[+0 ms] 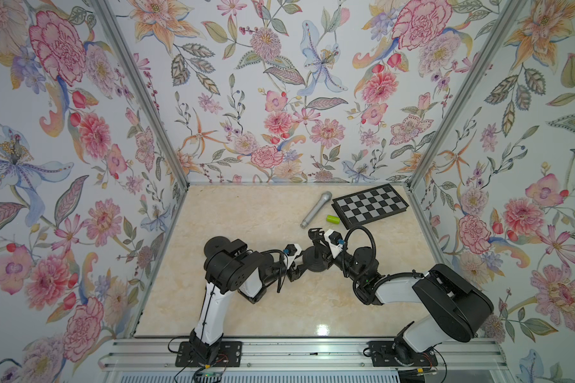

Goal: Assemble a microphone stand
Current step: Screw the microphone stand pole into the microphone stand base.

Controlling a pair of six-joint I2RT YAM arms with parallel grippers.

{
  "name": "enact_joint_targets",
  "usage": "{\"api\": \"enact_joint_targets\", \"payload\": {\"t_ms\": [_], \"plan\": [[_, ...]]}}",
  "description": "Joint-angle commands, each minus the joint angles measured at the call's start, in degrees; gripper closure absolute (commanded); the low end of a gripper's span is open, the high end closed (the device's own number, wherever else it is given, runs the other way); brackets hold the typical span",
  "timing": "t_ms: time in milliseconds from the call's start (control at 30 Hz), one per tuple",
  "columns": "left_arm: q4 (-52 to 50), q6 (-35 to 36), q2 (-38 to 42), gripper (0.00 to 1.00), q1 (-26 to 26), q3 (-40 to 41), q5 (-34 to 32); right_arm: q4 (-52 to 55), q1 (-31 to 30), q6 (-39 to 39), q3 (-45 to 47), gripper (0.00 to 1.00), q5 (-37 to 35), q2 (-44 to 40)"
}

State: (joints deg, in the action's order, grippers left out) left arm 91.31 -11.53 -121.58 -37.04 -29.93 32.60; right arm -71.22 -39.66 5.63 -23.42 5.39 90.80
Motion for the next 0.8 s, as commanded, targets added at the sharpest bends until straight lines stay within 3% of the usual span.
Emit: {"api": "enact_joint_targets", "payload": {"t_ms": [0,300,367,533,767], "plan": [[13.95,1.94,3.04,0.42,-0.19,1.49,-1.63,-7.57,-2.81,-1.95,0.40,0.80,-4.76,3.49],[13.90,4.40,-0.26,0.40,-0.23,1.49,-1.46,-8.85,-4.01,-2.73,-1.36,0.77,-2.65,5.44],[13.90,4.91,-1.98,0.40,-0.23,0.13,-1.15,-8.33,-3.05,-2.88,-0.64,0.71,2.57,5.23],[13.92,4.66,-4.98,0.40,-0.22,-0.99,-1.50,-1.03,2.00,-3.29,-1.22,0.44,20.88,2.56],[14.00,0.99,-9.30,0.44,-0.24,-0.83,0.32,8.28,8.49,-0.81,-5.75,0.37,31.22,0.41]]}}
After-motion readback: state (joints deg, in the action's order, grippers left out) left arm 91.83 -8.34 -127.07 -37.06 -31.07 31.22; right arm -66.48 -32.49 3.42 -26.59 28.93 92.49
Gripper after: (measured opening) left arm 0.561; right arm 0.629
